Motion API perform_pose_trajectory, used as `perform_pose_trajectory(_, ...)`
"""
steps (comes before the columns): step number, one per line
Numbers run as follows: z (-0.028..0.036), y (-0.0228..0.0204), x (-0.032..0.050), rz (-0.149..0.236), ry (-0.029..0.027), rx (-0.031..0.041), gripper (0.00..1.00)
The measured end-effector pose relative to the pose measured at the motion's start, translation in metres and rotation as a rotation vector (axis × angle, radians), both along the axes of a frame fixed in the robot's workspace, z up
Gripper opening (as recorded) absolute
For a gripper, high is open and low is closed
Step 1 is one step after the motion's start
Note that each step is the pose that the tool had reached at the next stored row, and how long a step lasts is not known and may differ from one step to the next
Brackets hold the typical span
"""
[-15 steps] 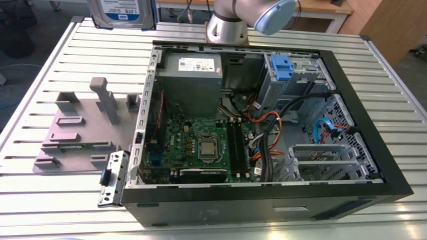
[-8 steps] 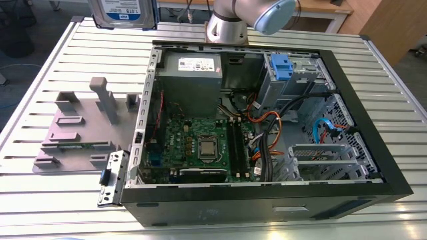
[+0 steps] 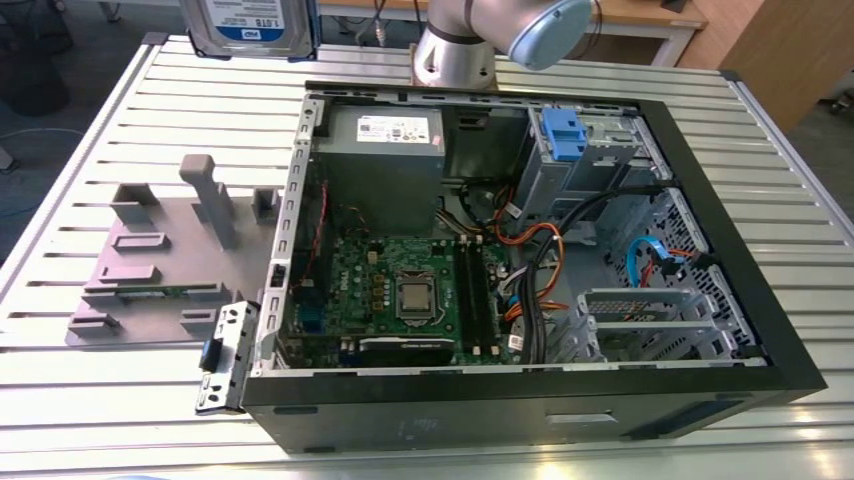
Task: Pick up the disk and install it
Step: 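Pick up the disk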
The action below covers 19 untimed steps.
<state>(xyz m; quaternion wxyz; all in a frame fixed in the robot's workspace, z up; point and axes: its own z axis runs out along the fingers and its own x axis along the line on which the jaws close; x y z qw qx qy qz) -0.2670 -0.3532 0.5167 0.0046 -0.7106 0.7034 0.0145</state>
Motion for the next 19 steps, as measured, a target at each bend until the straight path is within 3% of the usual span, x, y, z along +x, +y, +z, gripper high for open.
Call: perform_pose_trajectory(19,-0.0001,0.0000,0.0049,0.000,0.0000,0.0000,0.36)
